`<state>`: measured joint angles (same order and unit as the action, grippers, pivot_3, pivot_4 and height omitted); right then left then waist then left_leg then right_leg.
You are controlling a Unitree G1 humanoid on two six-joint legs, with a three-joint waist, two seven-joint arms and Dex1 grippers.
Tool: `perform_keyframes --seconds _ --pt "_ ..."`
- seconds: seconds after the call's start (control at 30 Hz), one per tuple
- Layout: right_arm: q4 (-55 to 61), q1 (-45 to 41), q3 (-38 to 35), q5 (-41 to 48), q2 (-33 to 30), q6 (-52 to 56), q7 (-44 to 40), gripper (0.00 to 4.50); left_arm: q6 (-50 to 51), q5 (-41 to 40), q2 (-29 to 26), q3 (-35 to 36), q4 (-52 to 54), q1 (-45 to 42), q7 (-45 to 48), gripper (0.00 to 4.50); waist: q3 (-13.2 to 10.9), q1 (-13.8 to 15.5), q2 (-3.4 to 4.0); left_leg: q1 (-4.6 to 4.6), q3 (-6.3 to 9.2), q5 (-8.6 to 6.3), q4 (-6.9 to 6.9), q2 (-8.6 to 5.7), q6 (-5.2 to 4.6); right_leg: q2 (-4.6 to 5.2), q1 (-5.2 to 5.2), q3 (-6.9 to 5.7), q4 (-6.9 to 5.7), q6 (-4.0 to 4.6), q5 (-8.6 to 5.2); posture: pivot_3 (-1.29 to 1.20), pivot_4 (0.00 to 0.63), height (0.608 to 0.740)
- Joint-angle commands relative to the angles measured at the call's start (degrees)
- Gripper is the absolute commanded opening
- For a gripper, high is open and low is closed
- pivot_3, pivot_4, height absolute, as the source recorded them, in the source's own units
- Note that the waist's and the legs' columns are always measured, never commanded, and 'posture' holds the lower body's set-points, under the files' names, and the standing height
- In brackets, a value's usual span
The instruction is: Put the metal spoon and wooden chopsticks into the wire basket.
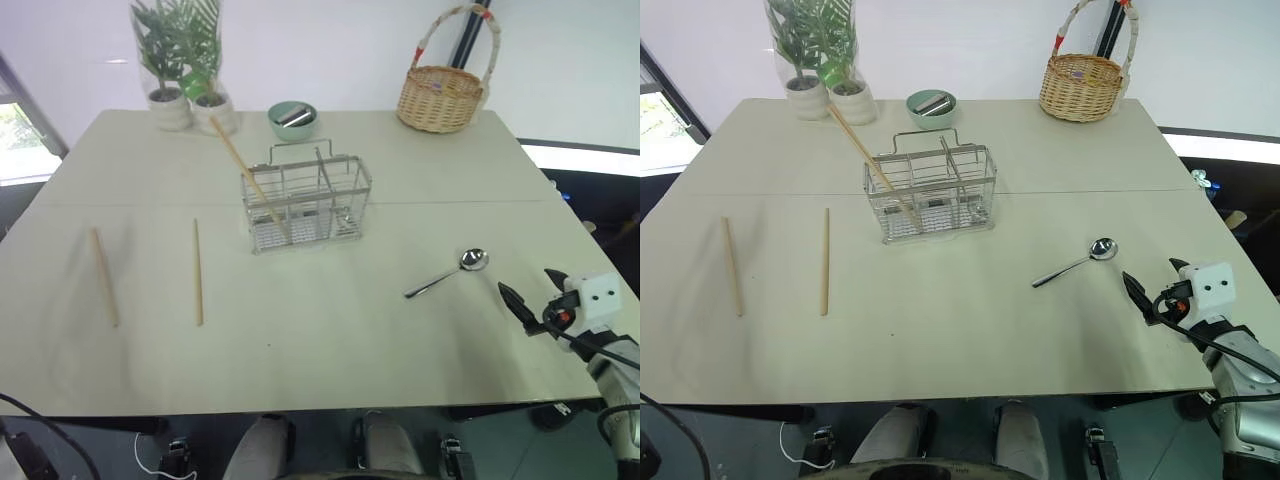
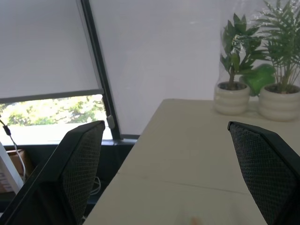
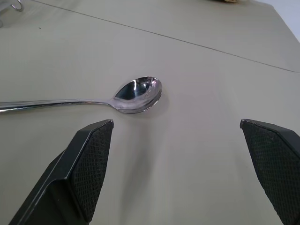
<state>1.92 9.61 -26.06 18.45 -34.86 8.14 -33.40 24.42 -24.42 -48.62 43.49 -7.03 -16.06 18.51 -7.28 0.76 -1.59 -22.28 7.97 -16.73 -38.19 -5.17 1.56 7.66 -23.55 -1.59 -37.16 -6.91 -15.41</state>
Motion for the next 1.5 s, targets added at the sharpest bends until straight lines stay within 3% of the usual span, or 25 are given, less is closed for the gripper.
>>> perform_keyframes --seconds 0.03,0.83,0.97,1.03,1.2,1.37,1.5 --pt "0.9 -0.5 -1.0 0.3 -0.5 -0.2 0.2 4.5 -0.8 -0.3 -0.7 0.3 1.3 -1.3 -0.1 4.44 0.0 0.0 0.0 0.0 0.0 0.0 0.0 0.0 0.0 0.0 0.0 0.0 0.0 0.0 0.0 0.0 0.15 0.65" --pt "0.4 -3.6 -1.4 -0.5 -3.1 -1.3 -0.6 4.5 2.5 -1.7 -1.5 -3.4 1.3 -4.4 2.9 4.44 0.0 0.0 0.02 0.0 0.0 0.03 0.0 0.0 -0.04 0.0 0.0 -0.02 -0.01 0.0 0.0 0.0 0.15 0.65" --pt "-1.5 -9.0 -0.3 0.1 -9.9 -2.8 -7.3 4.5 10.3 -7.0 -1.9 -7.2 10.1 -3.3 8.1 4.44 -0.1 0.0 0.08 -0.02 -0.03 0.03 -0.06 -0.04 -0.05 0.02 0.01 -0.06 0.01 0.0 0.01 0.0 0.15 0.65" --pt "-3.2 -13.6 1.8 0.9 -15.4 -4.0 -14.7 4.5 13.5 -10.9 -2.9 -9.7 16.5 -1.9 13.2 4.44 -0.2 -0.2 0.15 -0.02 -0.05 0.03 -0.08 -0.02 -0.04 0.01 0.02 -0.06 0.02 0.0 0.01 0.0 0.15 0.65" --pt "-10.3 -28.5 11.7 -0.1 -23.1 -8.1 -31.0 4.5 18.4 -18.0 -6.3 -17.5 25.5 -3.7 23.7 4.44 -0.2 -0.7 0.13 0.0 -0.09 0.02 0.03 0.09 -0.04 0.0 0.04 -0.07 0.1 0.01 0.0 0.0 0.15 0.65" --pt "-19.6 -45.6 24.8 -4.3 -22.1 -14.4 -46.5 4.5 19.2 -20.3 -8.1 -27.8 28.1 -8.9 33.2 4.44 -0.4 -1.4 0.39 -0.03 -0.11 0.03 0.03 0.08 -0.04 0.02 0.1 -0.1 0.22 0.01 0.01 0.0 0.15 0.65" --pt "-32.5 -56.1 35.2 -11.7 -18.9 -26.4 -57.0 4.5 19.0 -19.4 -7.9 -35.9 27.6 -13.8 39.5 4.44 -0.4 -1.6 0.33 -0.02 -0.1 0.04 0.07 0.06 -0.05 0.0 0.09 -0.15 0.25 -0.1 0.07 0.0 0.15 0.65"
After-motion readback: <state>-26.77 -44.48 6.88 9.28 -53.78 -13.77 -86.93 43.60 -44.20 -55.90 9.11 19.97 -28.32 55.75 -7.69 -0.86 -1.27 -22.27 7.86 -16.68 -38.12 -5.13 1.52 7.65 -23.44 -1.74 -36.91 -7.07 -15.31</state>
